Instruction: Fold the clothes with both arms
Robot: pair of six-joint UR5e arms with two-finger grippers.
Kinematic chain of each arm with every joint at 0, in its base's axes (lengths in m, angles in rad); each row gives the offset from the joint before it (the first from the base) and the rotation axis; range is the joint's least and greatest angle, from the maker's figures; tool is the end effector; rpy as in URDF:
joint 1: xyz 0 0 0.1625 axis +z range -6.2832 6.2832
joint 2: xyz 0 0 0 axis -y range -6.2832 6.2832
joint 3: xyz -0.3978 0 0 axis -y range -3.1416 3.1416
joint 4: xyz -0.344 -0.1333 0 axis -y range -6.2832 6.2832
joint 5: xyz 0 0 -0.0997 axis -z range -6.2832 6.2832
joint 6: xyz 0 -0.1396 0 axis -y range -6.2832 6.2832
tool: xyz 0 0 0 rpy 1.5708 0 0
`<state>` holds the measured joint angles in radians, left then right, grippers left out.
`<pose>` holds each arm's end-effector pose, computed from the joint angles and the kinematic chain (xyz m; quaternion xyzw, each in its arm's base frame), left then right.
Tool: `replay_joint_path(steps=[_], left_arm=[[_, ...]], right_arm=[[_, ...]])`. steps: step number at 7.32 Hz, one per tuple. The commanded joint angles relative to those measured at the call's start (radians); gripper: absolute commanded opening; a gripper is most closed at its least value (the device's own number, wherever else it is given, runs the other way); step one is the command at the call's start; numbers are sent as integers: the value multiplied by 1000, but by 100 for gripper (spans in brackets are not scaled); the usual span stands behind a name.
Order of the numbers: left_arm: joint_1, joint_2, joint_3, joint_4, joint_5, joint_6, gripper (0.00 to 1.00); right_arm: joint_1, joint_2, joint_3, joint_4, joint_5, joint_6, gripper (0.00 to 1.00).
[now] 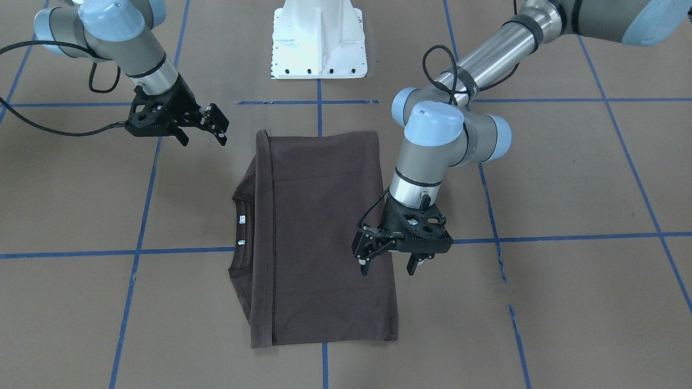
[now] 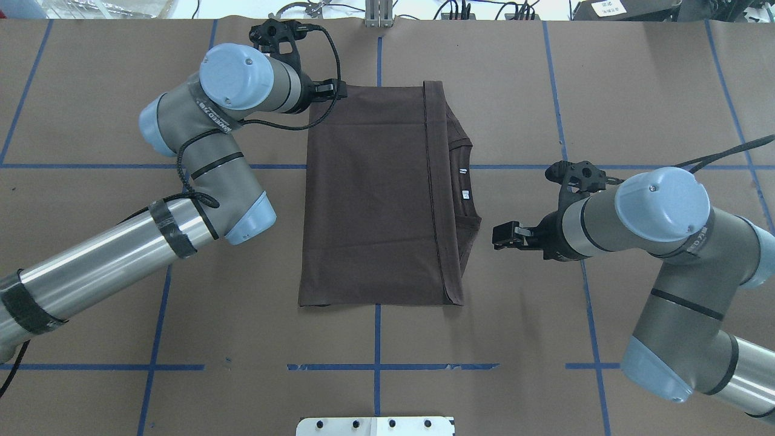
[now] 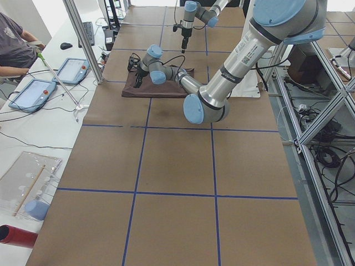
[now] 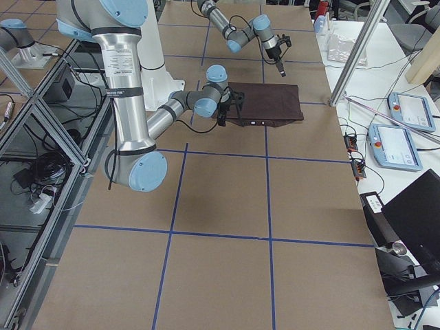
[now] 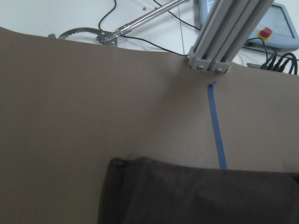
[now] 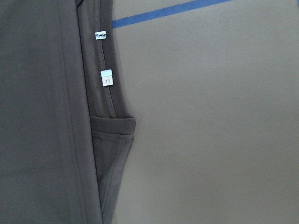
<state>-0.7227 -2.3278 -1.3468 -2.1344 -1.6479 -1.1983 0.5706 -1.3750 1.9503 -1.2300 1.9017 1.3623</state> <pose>0.4731 -0.5806 0.2517 0.2431 0.4618 -0.1288 0.8432 -0.3998 -0.3611 0.3668 0.0290 -0.4596 0.0877 0.8833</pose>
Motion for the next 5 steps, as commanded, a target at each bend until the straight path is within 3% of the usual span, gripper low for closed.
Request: replay_joint_path(steps=[1,2,5], left_arm=[[12,109,-228,120,-7,-3,100],[17,163,-309,142,-21,-1,100],[25,220,-417,185,-50,-4,100]], right_arm=[[-23,179,-43,-262,-38,-81,100],[-61,262,-53,-395,-86,-112,100],[-135,390,-161,-501,-113,-112,100]])
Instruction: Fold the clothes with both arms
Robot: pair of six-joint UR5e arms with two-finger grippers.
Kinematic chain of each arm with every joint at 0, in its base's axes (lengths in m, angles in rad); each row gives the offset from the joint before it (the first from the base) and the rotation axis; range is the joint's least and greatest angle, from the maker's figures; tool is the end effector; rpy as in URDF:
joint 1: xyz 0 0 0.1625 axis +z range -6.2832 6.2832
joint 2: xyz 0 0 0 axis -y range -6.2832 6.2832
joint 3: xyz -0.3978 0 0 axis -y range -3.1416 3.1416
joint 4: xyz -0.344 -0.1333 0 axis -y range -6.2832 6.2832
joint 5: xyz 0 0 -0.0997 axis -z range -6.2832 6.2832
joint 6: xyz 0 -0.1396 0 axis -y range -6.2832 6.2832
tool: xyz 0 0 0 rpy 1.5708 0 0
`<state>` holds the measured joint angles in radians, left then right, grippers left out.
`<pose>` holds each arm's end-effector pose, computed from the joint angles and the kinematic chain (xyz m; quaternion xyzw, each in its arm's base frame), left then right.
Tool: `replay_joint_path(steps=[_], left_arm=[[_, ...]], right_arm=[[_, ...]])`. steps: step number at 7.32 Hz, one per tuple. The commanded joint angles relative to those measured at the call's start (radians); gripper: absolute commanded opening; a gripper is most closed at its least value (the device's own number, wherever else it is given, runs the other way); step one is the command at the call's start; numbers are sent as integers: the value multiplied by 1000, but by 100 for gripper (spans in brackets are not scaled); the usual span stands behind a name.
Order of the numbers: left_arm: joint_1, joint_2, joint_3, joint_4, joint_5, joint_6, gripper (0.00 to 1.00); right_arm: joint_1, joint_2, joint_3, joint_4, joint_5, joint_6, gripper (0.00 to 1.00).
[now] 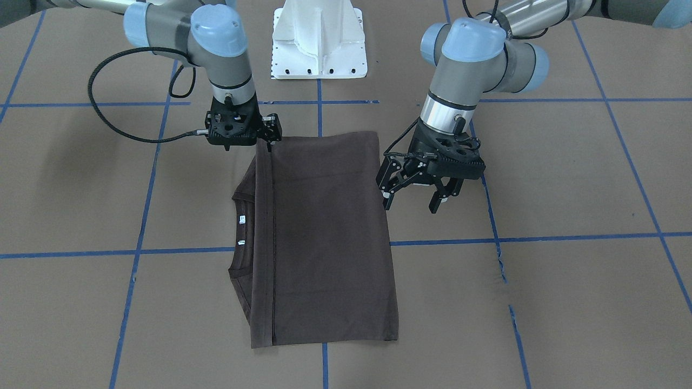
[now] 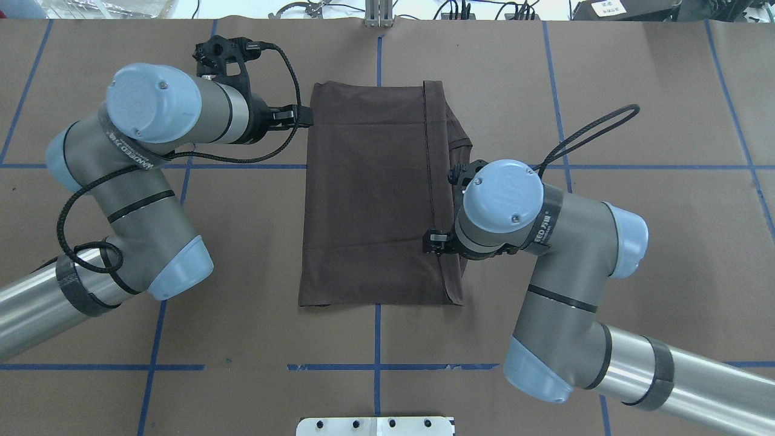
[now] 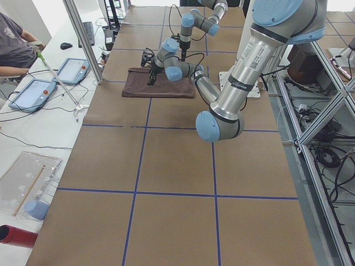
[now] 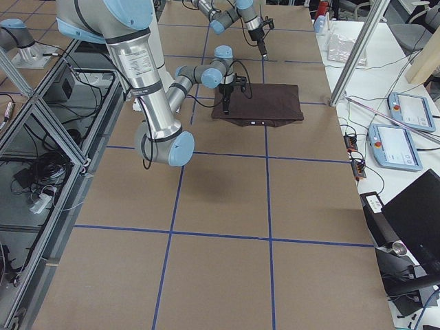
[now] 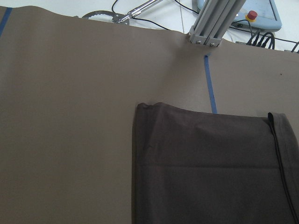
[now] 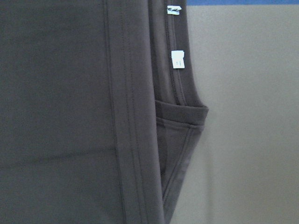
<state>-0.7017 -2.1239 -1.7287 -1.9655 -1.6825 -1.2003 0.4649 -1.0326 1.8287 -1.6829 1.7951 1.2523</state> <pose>0.4115 -0.5020 0.2496 0.2270 0.4750 -0.1112 0.8429 -0.4975 -0.3639 0.3007 0.0298 -0.3483 0.0310 0.9364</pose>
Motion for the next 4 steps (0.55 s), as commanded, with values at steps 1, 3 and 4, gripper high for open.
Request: replay_joint_path(steps=[1,3,4], left_arm=[[4,27,-35,14,-16,-2,100],[5,30,-35,13,-17,-2,100],[7,30,-34,13,-17,-2,100]], right_arm=[[-49,49,-46,-79,-8,-2,100],[-69,49,-92,-81,-5,-4,100],[-72,45,-98,-83,0,-13,100]])
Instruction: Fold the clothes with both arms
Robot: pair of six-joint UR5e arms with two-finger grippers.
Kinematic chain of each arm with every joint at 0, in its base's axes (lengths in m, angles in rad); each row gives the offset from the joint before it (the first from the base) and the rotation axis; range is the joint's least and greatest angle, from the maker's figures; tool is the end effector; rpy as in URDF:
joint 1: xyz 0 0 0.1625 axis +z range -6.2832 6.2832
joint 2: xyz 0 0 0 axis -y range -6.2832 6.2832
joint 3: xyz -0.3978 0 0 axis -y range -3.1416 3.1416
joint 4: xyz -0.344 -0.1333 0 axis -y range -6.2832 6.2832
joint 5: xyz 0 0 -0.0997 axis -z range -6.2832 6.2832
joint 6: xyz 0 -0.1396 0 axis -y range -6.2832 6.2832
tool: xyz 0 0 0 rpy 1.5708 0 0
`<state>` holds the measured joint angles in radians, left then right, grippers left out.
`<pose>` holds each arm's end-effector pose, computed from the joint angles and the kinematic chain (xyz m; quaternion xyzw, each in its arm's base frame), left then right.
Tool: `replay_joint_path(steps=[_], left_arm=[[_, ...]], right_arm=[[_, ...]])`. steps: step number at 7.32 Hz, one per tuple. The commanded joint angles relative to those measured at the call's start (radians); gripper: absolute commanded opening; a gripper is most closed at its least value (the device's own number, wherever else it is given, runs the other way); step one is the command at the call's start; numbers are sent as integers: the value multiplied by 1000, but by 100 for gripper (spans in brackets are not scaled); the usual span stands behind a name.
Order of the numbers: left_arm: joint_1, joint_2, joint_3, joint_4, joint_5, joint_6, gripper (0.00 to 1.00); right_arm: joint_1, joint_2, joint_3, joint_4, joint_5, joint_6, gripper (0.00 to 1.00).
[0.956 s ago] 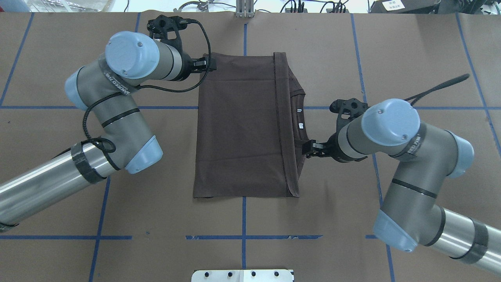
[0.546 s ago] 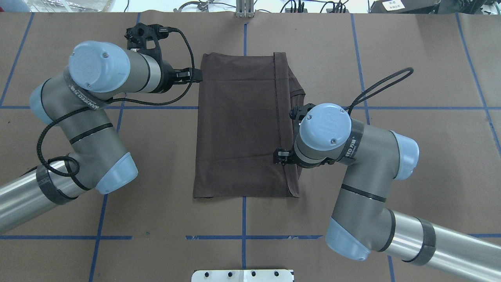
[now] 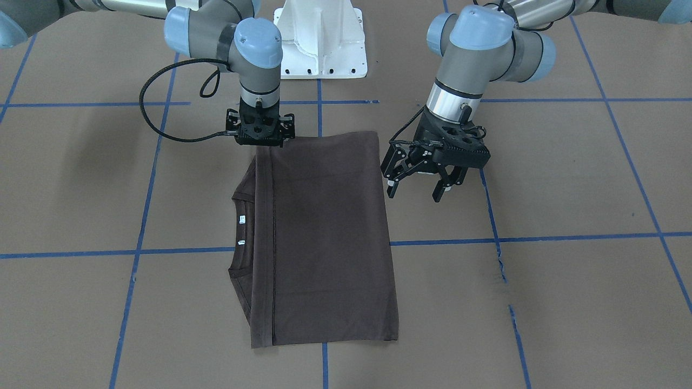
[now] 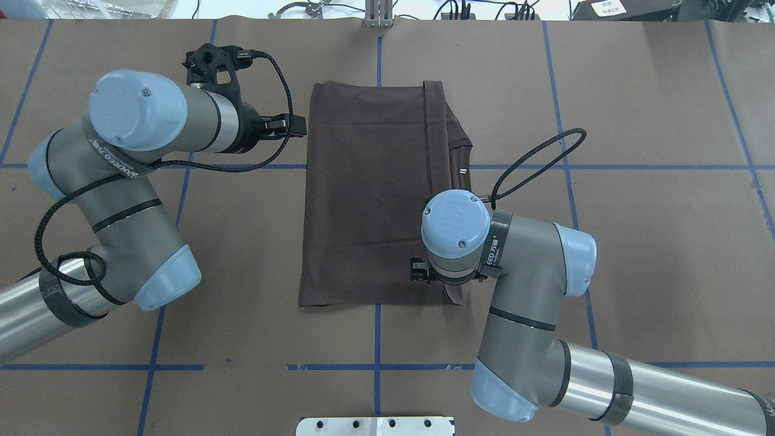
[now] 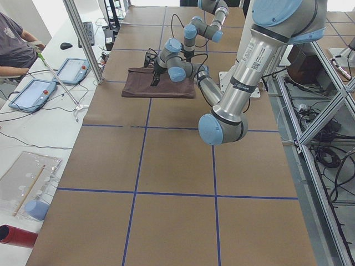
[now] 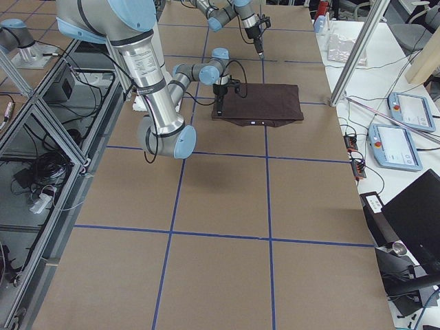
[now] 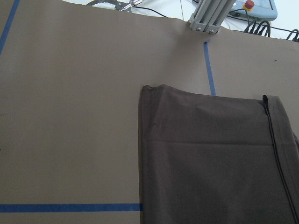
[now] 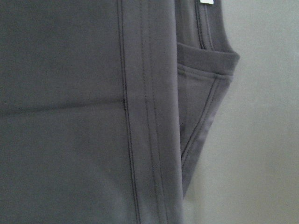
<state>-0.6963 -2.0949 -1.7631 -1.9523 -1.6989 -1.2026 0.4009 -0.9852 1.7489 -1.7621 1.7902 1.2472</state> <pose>0.4071 -0.4908 0.2553 0.2172 0.4764 -0.1061 0.8453 -0.5361 -0.3390 0.3166 0.0012 -0.2996 0.0060 0.9540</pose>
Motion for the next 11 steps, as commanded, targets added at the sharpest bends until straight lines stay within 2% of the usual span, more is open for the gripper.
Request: replay_joint_path(steps=[1,8,11], left_arm=[[0,1,1,0,-2,0,100],[1,1,2,-8,-2,-2,100],[3,3,7,-8,1,-3,100]], right_arm=[[-11,-3,-28,-11,8,-12,100],[-10,-15,-28,-65,9,-46,100],[25,-33,-16,-76,12,-81,100]])
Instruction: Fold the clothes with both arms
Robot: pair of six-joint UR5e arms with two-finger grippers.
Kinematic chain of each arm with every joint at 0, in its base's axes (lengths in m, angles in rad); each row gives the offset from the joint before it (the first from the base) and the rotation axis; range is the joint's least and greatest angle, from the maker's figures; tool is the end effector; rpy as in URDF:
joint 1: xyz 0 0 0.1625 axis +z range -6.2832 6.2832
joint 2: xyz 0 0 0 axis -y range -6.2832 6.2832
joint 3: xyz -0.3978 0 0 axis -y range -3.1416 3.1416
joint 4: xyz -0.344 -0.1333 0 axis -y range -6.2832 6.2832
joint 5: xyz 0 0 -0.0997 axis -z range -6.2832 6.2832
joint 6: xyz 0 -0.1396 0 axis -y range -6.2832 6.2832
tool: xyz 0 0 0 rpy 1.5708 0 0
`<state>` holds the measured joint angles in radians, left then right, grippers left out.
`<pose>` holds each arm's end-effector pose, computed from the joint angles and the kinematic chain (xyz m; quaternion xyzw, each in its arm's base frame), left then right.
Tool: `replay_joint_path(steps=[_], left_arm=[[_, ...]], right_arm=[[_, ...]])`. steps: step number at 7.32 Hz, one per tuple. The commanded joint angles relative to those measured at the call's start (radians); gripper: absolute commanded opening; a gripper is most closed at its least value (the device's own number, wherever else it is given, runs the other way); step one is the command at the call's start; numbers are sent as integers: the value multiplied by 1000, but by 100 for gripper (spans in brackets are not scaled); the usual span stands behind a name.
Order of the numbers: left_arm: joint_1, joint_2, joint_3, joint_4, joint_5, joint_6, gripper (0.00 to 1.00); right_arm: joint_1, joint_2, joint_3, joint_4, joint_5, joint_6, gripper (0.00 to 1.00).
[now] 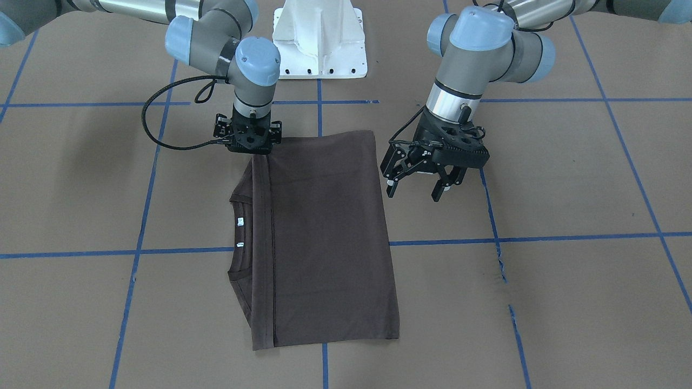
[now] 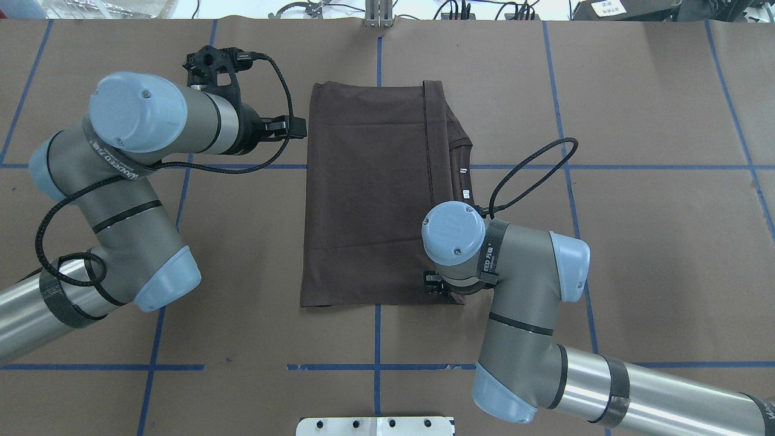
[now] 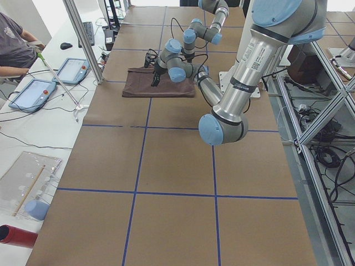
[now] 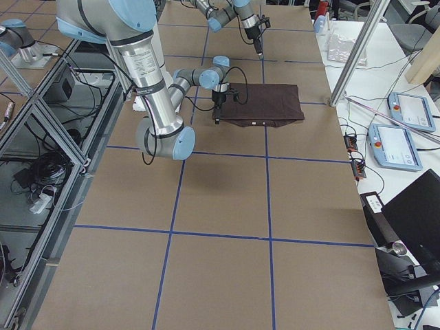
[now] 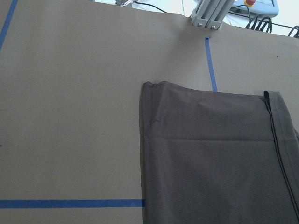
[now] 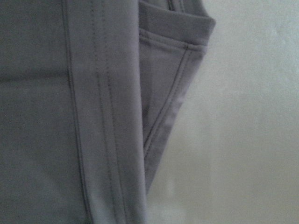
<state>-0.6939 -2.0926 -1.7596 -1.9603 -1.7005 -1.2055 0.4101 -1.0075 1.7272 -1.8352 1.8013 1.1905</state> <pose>0.4088 -0.4900 0.2569 0.2158 0.4781 -0.1057 0.8448 -0.5285 -0.3404 0.3503 -0.0171 -0.2500 -0.0115 0.9680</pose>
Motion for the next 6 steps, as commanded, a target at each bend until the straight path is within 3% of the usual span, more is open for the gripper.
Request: replay_joint_path(steps=[1,3,6], left_arm=[[1,0,6,-2,2,1,100],[17,-1,8,-2,7,-3,100],[25,-1,-3,-2,9,-6,100]], right_arm=[[22,-31,12,-3,1,-29,100],[38,-60,26,-3,1,-46,100],[78,-196,113,10,-5,-140,100]])
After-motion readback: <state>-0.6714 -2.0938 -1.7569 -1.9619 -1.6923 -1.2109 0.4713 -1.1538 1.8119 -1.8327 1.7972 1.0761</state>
